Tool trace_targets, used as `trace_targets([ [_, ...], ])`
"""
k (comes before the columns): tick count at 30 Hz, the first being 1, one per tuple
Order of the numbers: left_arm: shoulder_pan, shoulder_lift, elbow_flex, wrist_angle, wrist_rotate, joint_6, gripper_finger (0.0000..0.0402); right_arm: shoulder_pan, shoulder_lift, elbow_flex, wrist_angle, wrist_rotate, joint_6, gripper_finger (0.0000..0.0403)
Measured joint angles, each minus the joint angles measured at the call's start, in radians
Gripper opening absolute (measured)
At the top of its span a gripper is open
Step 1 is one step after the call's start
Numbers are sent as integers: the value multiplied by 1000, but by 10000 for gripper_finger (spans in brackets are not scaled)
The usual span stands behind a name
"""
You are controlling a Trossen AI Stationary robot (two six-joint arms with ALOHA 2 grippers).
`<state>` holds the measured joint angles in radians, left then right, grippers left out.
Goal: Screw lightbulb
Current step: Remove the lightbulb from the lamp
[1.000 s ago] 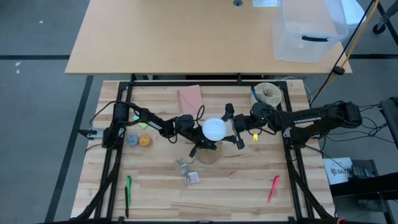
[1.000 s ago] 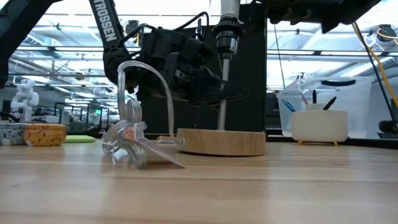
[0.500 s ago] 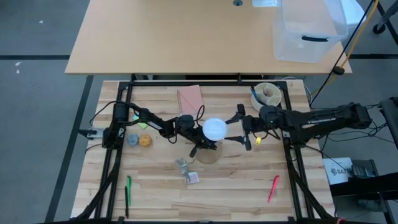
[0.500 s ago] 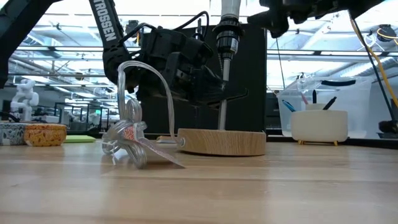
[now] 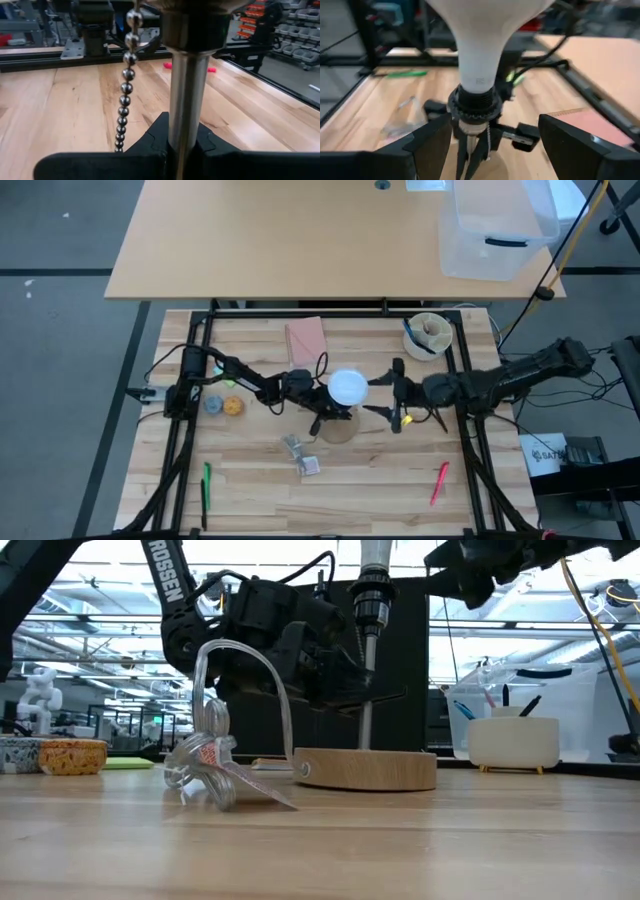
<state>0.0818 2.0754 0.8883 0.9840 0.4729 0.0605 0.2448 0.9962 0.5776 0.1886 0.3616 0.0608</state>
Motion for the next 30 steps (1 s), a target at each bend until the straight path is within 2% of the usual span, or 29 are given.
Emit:
trace_targets([
  [6, 0, 0, 0, 2, -56, -2, 24, 153, 100, -96, 341, 344, -13, 290],
  [8, 0, 0, 0, 5, -60, -2, 24, 183, 147, -102, 432, 399, -46, 290],
  [15, 0, 0, 0, 5, -67, 0, 24, 192, 309, -103, 724, 400, -114, 290],
  [21, 0, 0, 0, 7, -75, 0, 24, 150, 382, -103, 895, 404, -128, 290],
  [30, 0, 1, 0, 17, -110, -2, 24, 110, 479, -42, 952, 363, -169, 290],
])
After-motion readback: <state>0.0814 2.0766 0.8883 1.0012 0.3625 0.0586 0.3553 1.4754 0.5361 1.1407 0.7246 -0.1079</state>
